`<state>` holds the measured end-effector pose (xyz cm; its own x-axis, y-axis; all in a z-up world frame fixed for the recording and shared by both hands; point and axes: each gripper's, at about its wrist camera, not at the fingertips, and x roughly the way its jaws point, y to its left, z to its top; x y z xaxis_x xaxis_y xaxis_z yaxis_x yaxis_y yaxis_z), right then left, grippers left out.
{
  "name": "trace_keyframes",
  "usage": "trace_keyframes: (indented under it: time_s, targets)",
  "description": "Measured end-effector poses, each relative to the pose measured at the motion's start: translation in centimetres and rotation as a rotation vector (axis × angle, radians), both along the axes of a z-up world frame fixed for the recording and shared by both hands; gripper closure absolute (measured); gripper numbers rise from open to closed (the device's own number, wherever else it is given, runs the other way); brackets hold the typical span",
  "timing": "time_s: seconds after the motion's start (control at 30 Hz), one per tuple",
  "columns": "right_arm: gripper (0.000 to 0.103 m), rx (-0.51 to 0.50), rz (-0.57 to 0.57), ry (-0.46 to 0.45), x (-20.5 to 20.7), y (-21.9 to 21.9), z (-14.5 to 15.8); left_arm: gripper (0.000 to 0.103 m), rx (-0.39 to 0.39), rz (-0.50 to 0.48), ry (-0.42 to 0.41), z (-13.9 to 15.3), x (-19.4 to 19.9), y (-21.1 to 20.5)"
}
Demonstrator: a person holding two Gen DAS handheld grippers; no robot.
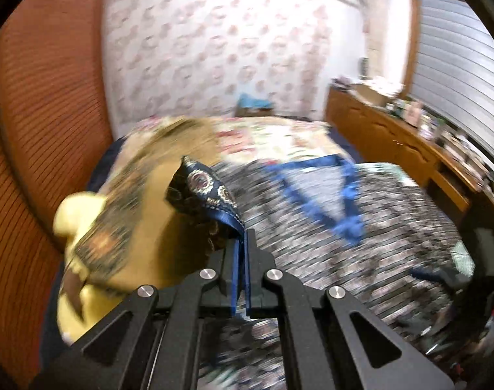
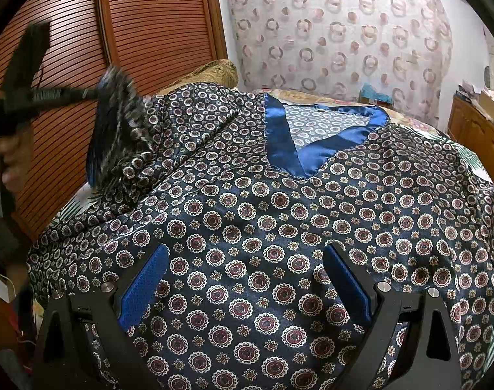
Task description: Fold small clothes
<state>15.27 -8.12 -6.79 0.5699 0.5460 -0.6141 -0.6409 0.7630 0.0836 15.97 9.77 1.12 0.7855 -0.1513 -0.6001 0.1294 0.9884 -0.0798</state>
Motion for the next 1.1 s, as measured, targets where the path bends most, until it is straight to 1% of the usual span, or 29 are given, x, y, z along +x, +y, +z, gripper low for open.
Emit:
trace_keyframes:
  time_s: [0.13,0.2,0.23,0.27,0.3,0.33,0.37,0.43,0.5,0.57,0.67,0.73,0.87,0.93,1.0,1.1]
  targets:
    - [0.006,0.003,-0.001,0.000,0.0,-0.1,0.0,0.100,-0.014,-0.125,-0.016,2.4,1.5,-5.0]
    - [0.006,0.006,-0.001,0.001,0.0,-0.2,0.0,0.099,-0.012,-0.157,-0.019,3.2,1.7,-6.4]
    - [0.006,0.008,-0.001,0.001,0.0,-0.2,0.0,0.093,-0.001,-0.168,-0.017,3.4,1.8,-7.1]
    - [0.006,0.010,-0.001,0.001,0.0,-0.2,0.0,0.086,0.005,-0.176,-0.018,3.6,1.7,-7.4]
    - [0.006,0.011,-0.001,0.001,0.0,-0.3,0.0,0.082,0.008,-0.185,-0.020,3.7,1.6,-7.5]
    - [0.006,0.012,-0.002,0.002,0.0,-0.3,0.0,0.076,0.008,-0.191,-0.024,3.6,1.3,-7.4]
    - [0.006,0.014,-0.002,0.003,0.0,-0.4,0.0,0.065,0.012,-0.193,-0.028,3.5,1.0,-7.1]
    - [0.006,0.017,-0.002,0.004,0.1,-0.4,0.0,0.050,0.028,-0.183,-0.035,3.1,0.5,-6.5]
    - [0.006,0.022,-0.003,0.006,0.2,-0.5,0.0,0.043,0.032,-0.172,-0.022,2.3,0.3,-5.5]
    - [0.006,0.028,-0.006,0.011,0.4,-0.8,0.0,0.032,0.021,-0.160,0.001,1.2,0.0,-4.1]
    - [0.006,0.037,-0.013,0.013,0.5,-1.2,0.1,0.028,0.048,-0.124,0.043,-1.3,-0.7,-2.5]
    - [0.006,0.034,-0.008,0.020,0.6,-1.3,0.1,0.026,0.052,-0.103,0.070,-3.0,-1.3,-1.5]
    - [0.006,0.047,-0.004,0.028,1.4,-2.1,0.8,0.026,0.069,-0.063,0.146,-7.2,-2.0,0.5]
    - [0.010,0.042,0.005,0.028,2.3,-2.2,1.3,0.026,0.090,-0.041,0.180,-9.0,-1.9,1.3]
    - [0.015,0.021,0.021,0.009,3.3,-1.8,2.4,0.026,0.096,-0.021,0.203,-10.1,-1.6,1.8]
    - [0.022,0.004,0.052,-0.006,4.8,-0.8,3.7,0.025,0.074,-0.006,0.213,-11.0,-1.4,2.6]
